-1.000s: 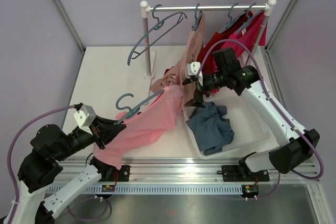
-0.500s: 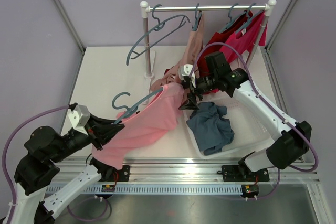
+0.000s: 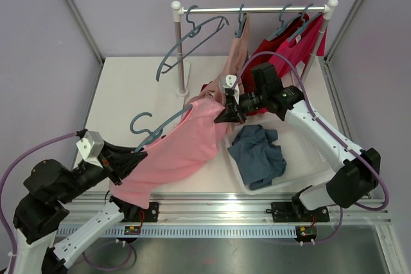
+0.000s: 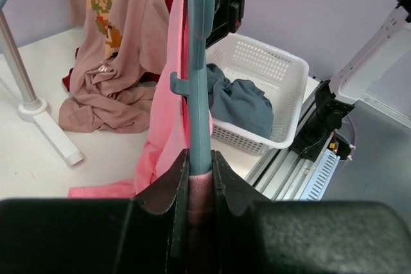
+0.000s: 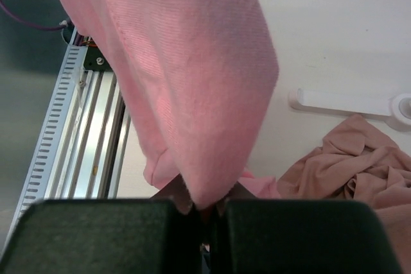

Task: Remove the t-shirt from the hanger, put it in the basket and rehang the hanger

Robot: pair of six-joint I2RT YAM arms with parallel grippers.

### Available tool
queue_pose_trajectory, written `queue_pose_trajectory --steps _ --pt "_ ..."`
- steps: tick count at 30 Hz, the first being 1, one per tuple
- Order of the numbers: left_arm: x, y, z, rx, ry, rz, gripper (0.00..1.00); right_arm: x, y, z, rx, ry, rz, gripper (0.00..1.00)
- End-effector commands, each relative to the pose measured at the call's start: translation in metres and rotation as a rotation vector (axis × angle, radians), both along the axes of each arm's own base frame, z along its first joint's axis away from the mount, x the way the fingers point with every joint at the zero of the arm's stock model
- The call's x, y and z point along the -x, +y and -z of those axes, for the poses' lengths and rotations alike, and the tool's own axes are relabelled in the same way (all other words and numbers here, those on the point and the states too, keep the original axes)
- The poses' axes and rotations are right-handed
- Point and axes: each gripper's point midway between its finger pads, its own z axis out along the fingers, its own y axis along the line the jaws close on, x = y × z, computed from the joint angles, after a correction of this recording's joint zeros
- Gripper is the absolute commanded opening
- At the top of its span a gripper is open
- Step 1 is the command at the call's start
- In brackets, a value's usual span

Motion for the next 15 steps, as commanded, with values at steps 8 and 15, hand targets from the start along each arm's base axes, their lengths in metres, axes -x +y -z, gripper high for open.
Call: queue_pose_trajectory --steps 8,15 --pt "0.002 0.033 -0.022 -0.021 -0.085 -0.130 0.00 -0.053 -0.058 -0.047 -0.153 -0.003 0.285 0.00" --pt "0.009 0.043 -0.027 -0.005 -0.105 -0.148 0.00 -0.090 -0.091 -0.042 -0.149 0.053 0.508 0.00"
